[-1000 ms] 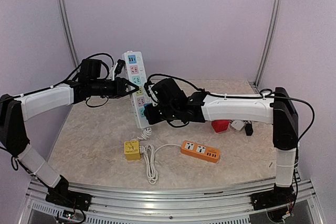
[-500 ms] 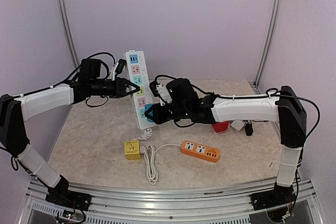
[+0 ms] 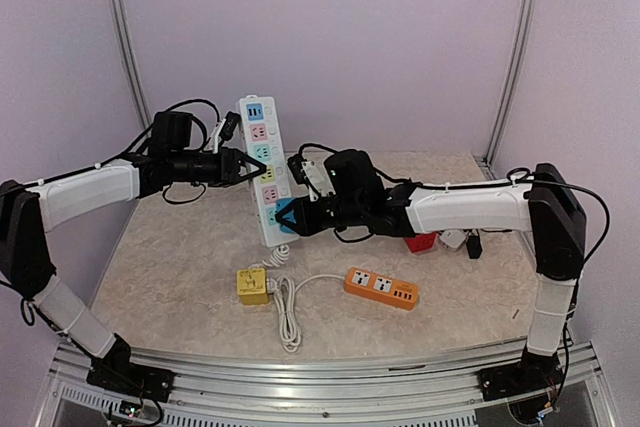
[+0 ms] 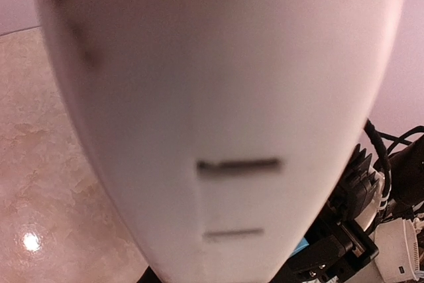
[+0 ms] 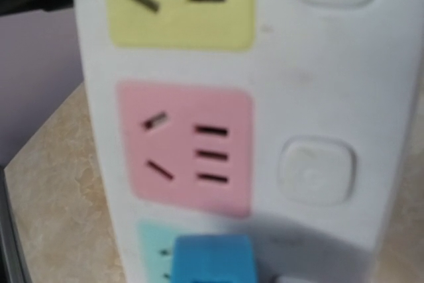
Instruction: Pull the plug off the socket
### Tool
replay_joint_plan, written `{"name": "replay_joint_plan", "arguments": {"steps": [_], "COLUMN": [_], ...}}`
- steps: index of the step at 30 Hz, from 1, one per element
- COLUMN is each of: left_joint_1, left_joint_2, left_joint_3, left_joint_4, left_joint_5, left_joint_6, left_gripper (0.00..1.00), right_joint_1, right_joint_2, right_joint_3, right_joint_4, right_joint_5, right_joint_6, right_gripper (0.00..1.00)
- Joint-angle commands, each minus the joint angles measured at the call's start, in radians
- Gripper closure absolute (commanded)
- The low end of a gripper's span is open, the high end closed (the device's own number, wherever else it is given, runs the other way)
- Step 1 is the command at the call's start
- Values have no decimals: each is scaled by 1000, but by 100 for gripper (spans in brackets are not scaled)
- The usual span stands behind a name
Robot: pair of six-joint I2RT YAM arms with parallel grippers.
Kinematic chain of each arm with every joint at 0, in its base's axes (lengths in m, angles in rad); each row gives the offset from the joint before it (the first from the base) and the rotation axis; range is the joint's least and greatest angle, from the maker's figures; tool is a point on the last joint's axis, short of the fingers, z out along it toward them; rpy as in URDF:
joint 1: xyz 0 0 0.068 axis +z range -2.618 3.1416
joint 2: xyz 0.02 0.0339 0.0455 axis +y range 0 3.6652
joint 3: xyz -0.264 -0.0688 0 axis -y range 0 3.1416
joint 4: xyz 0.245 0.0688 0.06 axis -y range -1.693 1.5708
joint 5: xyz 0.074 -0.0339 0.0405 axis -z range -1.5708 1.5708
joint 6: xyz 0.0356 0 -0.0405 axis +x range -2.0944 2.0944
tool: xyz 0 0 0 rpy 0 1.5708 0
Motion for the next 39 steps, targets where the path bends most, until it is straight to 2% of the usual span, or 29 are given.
{"name": "replay_joint_plan", "arguments": {"steps": [1,8,16,24,29,39], "left_joint_1": [2,0,1,1,1,1], "left_joint_2": [-36,-36,-28,-29,-31,-32], "left_joint_3": [22,22,26,29,30,26], "left_joint_4": [-8,-28,-43,-50,-50,-34], "left_joint_5": [-2,-51,-68,-75,-70,-43], "left_joint_6": [-7,-8,-5,0,3,3], "left_gripper": [100,100,100,100,100,100], "right_joint_1": [-12,45,70,68,42,40], "right_joint_2": [-12,47,99,94,53,45], "right_joint_3": [55,184,276,269,177,146], "right_joint_4": [-84,-291,-401,-402,-279,-218], "right_joint_5": [134,395,533,537,397,317], "right_joint_6": [-11,-65,-75,-56,-22,-38], "right_gripper": [100,100,100,100,100,100]}}
